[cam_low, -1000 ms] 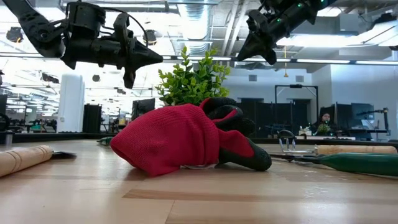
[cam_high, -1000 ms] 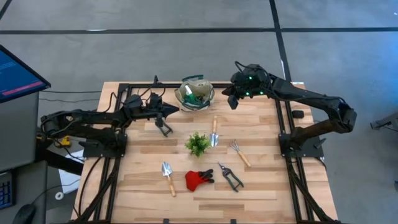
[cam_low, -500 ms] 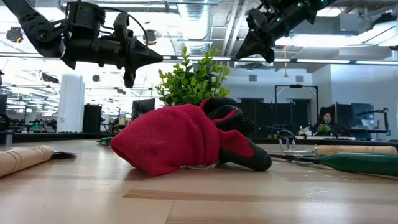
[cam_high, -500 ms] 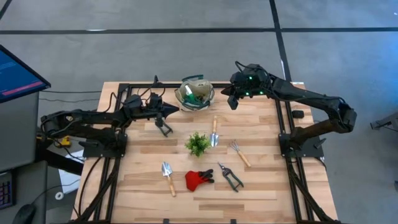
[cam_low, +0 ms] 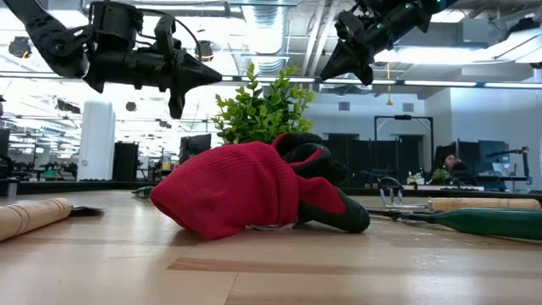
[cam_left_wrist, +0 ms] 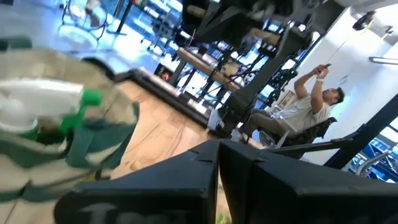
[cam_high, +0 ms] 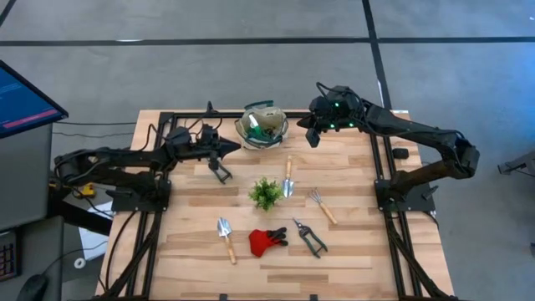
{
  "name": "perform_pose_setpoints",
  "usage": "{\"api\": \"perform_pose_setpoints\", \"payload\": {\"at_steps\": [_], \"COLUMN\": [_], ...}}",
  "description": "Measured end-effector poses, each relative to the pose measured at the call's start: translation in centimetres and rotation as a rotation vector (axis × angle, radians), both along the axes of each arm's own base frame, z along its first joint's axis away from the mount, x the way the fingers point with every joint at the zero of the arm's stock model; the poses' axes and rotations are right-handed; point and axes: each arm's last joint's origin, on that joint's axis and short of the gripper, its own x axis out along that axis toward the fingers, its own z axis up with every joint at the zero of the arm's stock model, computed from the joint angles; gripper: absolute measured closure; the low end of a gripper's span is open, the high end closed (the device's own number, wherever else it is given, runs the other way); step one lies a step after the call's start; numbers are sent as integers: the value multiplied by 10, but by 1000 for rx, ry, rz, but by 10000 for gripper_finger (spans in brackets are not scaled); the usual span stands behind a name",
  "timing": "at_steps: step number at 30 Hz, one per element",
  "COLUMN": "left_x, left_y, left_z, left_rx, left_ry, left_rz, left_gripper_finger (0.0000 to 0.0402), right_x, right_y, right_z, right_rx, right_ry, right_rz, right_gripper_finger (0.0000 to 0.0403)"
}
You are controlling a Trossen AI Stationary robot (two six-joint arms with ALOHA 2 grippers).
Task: Pick & Place Garden tools in Gardening bag
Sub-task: Put the red gloves into the brown gardening bag
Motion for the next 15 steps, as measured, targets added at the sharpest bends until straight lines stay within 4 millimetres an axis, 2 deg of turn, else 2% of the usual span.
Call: {"api": "perform_pose_setpoints", "payload": {"at_steps": [7, 15], "left_x": [-7, -21], "left_y": [-4, -9], "left_z": [24, 36], "left_rx": [66, 83], "left_ry": [-34, 176], "left_rz": [3, 51], "left_gripper_finger": [400, 400], "right_x": [0, 0], "right_y": [0, 0], "right_z": [0, 0], "right_rx": [0, -1], "right_ry": [1, 1], "right_rz": [-1, -2], "right_gripper_finger": [403, 403]}}
